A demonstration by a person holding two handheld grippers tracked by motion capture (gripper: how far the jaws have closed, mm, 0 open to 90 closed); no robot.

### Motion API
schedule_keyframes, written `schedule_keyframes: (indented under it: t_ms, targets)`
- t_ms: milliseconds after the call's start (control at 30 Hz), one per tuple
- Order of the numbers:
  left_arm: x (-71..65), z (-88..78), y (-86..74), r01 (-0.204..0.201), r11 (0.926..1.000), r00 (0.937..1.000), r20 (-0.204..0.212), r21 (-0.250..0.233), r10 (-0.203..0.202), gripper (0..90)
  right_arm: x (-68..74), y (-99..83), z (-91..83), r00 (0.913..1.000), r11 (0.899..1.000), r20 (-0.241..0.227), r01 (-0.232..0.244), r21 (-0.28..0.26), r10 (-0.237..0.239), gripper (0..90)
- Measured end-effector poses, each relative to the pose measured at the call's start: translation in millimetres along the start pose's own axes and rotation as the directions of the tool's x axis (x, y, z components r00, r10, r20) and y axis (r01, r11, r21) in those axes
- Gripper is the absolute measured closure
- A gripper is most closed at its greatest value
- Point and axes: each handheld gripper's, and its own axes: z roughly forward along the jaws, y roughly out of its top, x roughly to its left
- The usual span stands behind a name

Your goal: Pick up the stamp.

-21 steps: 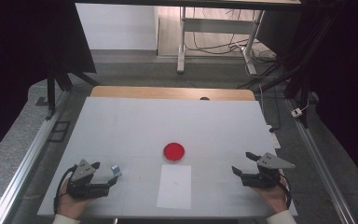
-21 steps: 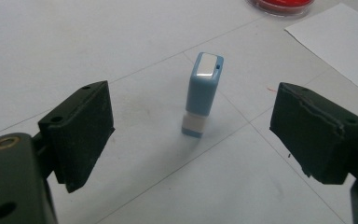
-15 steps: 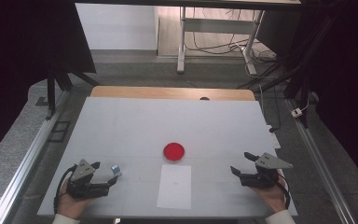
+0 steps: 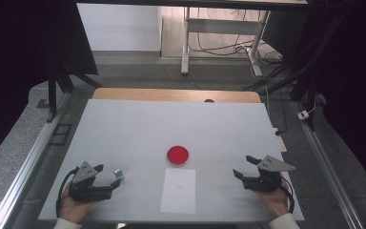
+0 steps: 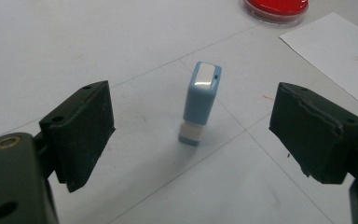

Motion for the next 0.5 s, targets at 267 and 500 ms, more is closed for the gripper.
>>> schedule_keyframes:
  t_ms: [267,500]
  targets:
    - [0.6,1.7,0.8,0.008,1.0000,0.9999,-0.010,-0.001,-0.008,14.1,-0.1,-2.1,3.1,0.9996,1.000,-0.024,-0.017,-0.002,0.017,26.2]
    - [1.0,1.0,0.6,-0.004,1.0000,0.9998,-0.019,-0.004,0.004,14.2,2.2,-3.7,4.6,1.0000,1.000,-0.010,0.001,0.023,-0.001,26.8]
